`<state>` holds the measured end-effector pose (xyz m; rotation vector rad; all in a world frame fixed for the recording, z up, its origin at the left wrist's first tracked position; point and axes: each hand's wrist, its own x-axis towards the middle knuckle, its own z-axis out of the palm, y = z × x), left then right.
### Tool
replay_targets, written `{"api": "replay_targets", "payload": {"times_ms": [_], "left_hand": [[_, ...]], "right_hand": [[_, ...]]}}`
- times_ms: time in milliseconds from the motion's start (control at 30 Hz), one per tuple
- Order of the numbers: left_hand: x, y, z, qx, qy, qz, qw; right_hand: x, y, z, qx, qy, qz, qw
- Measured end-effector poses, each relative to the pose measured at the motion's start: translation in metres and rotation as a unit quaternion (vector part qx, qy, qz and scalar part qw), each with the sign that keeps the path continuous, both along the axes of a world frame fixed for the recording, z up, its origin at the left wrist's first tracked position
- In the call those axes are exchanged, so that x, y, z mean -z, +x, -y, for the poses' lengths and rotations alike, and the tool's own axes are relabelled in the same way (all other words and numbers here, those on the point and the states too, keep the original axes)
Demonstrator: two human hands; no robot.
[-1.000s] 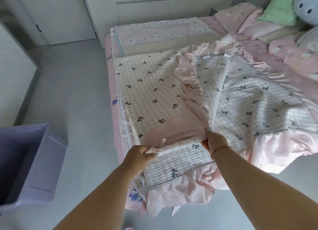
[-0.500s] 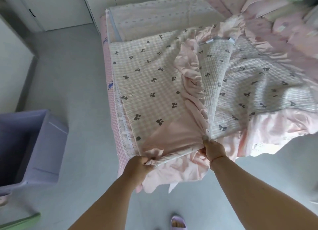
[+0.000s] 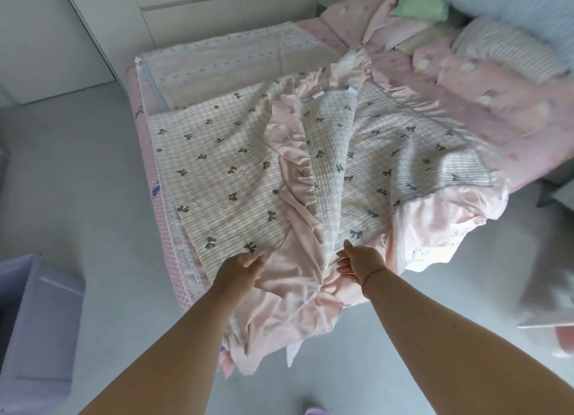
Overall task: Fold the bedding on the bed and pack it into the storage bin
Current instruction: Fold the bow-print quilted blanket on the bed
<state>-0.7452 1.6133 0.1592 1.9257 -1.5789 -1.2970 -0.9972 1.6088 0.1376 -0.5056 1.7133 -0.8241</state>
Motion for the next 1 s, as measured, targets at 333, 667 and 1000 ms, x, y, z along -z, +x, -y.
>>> {"api": "replay_targets", "payload": {"times_ms": [333, 667, 1000], "left_hand": [[-0.035, -0.135, 0.063, 0.043, -0.016, -0.070, 0.996], [-0.019, -0.309, 0.174, -0.042, 0.034, -0.125, 0.991], [0.008, -0.412, 0.247, 0.010, 0.073, -0.064, 0.995]], "right_hand": [[-0.031, -0.091, 0.044, 0.064, -0.023, 0.041, 0.997], [-0.040, -0.268, 0.167, 0.052, -0.034, 0.061, 0.996], [-0.011, -0.408, 0.227, 0.130, 0.012, -0.019, 0.991]]}}
